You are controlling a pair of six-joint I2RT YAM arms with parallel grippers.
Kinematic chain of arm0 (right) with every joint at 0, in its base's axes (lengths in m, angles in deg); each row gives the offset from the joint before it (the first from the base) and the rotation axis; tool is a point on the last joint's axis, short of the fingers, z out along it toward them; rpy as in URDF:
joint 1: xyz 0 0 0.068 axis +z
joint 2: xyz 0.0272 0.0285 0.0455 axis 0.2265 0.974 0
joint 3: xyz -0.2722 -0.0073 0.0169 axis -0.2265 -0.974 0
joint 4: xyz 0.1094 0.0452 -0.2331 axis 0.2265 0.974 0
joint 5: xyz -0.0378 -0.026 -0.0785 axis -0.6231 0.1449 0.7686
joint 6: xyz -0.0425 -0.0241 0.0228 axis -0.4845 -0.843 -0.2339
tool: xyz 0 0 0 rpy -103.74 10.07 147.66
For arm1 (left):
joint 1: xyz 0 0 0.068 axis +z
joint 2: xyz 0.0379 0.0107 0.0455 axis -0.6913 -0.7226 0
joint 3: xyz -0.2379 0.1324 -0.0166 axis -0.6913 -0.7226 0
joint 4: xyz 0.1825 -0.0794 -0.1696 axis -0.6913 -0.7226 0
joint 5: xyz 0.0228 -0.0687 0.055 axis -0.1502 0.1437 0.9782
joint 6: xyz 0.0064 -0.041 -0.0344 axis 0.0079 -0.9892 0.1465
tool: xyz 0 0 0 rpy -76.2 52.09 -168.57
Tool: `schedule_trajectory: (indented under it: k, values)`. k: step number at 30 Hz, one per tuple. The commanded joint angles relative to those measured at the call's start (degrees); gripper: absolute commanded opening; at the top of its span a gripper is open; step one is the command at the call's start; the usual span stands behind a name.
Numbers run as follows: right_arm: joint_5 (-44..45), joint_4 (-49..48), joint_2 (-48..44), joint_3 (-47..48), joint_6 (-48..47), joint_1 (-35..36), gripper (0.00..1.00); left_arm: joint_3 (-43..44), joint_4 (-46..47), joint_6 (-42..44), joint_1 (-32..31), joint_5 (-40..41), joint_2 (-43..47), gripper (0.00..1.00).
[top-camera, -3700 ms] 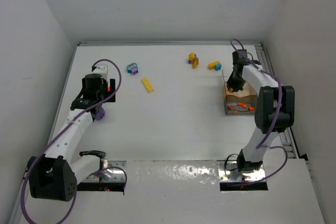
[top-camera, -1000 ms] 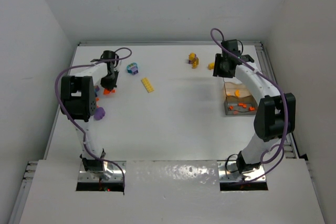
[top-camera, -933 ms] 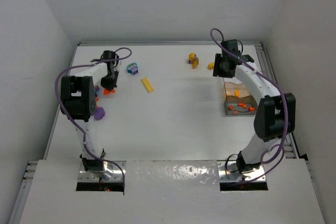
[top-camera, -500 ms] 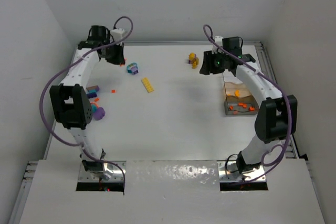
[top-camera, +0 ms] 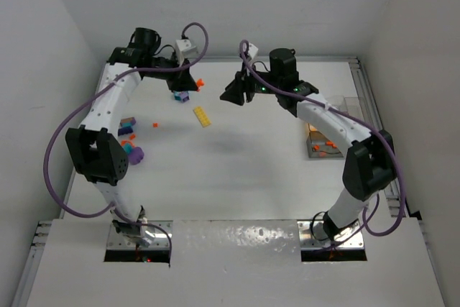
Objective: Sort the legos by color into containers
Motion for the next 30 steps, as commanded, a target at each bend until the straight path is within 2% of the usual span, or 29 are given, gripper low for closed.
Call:
schedule_trajectory:
  k: [1,5,9,14,20,24,27,30]
  values:
    - [-5.2,-12.3,0.2,-1.1,-0.7,0.6,0.44,1.4,-7.1,11.6,-1.9,-2.9,2.7,0.0]
    - [-8.1,-14.4,0.1,-4.0,-7.5,2.0,0.48,-1.8,-10.6,19.4,-3.8,-1.7,4.7,0.0]
    - [-8.5,-11.3,-0.9,-6.3,-15.5,2.0,0.54,-1.5,-18.5,31.7,-3.8,-2.8,5.2,0.0]
    - [-8.1,-7.5,-1.1,-6.4,-21.6,3.9,0.59,-4.4,-18.5,35.0,-3.8,-6.1,7.0,0.0]
    - [-4.8,-10.1,-0.8,-7.0,-24.5,5.6,0.65,-7.2,-18.5,35.1,-4.6,-6.7,7.8,0.0]
    - [-3.7,-11.4,0.7,-5.6,-25.0,6.9,0.63,-7.6,-18.5,34.8,-5.4,-6.9,7.7,0.0]
    - [-4.4,-11.5,2.1,-4.0,-24.2,7.4,0.56,-7.5,-18.4,34.4,-5.6,-7.4,7.5,0.0]
    - [-5.4,-11.4,3.0,-3.0,-24.1,8.1,0.56,-7.6,-18.5,34.3,-5.6,-7.5,7.5,0.0]
